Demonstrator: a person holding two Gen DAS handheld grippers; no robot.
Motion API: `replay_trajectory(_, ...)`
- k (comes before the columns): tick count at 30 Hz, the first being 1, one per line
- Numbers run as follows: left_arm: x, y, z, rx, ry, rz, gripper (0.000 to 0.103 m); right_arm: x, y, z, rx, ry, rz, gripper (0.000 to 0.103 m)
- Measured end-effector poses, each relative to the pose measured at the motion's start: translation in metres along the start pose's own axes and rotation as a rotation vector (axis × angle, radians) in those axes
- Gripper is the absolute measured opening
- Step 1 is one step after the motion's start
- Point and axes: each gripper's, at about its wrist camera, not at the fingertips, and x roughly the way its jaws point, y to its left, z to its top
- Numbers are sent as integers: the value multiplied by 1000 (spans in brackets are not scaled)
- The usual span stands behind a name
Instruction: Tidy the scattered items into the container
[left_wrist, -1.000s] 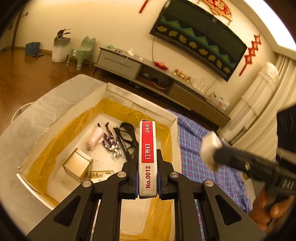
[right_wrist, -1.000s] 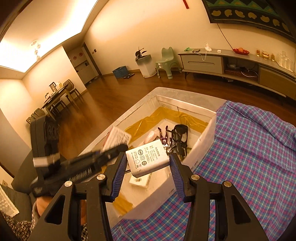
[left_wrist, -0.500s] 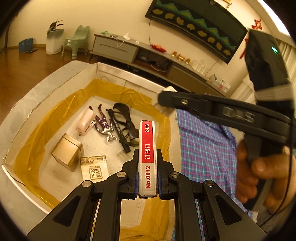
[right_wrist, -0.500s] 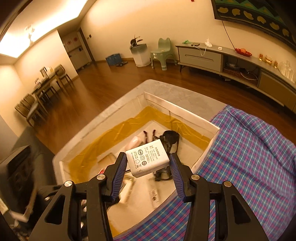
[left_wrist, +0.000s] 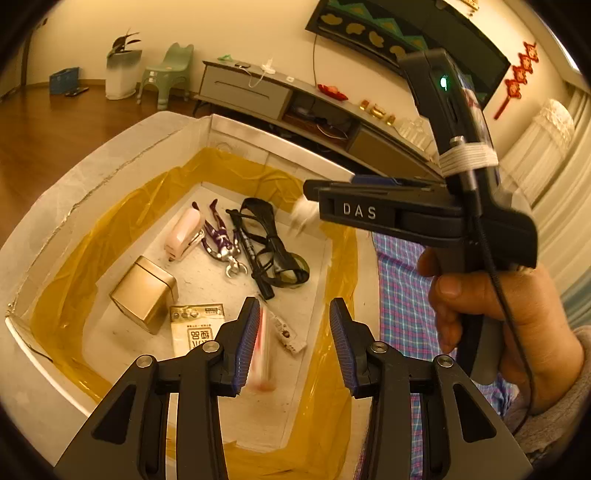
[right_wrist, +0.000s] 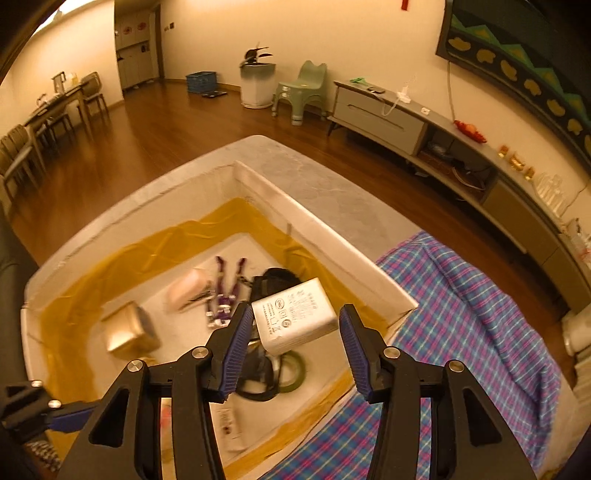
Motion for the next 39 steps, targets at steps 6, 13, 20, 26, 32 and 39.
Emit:
replay_trajectory(6,-2,3,0,-17,1,-5,42,-4,-7,-7,26,-12,18,62)
replay_trajectory(13,-2,-1,0,6,-8,13,42,-15,-4,-17,42,-11,59,64)
replay_trajectory(20,-7,-1,1,15,-39,38,44,-38,5,-33,34,0,108,69)
replay_trajectory(26,-14,-6,0,48,-72,66,46,-71,10,-52,46,-9,154,74)
replay_trajectory(32,-20,-4,3,44,-102,90,47,-113,8,-61,43,-61,157,75)
replay_trajectory(39,-29,-4,6,37,-128,103,57,-130,12,-80,52,-41,212,77)
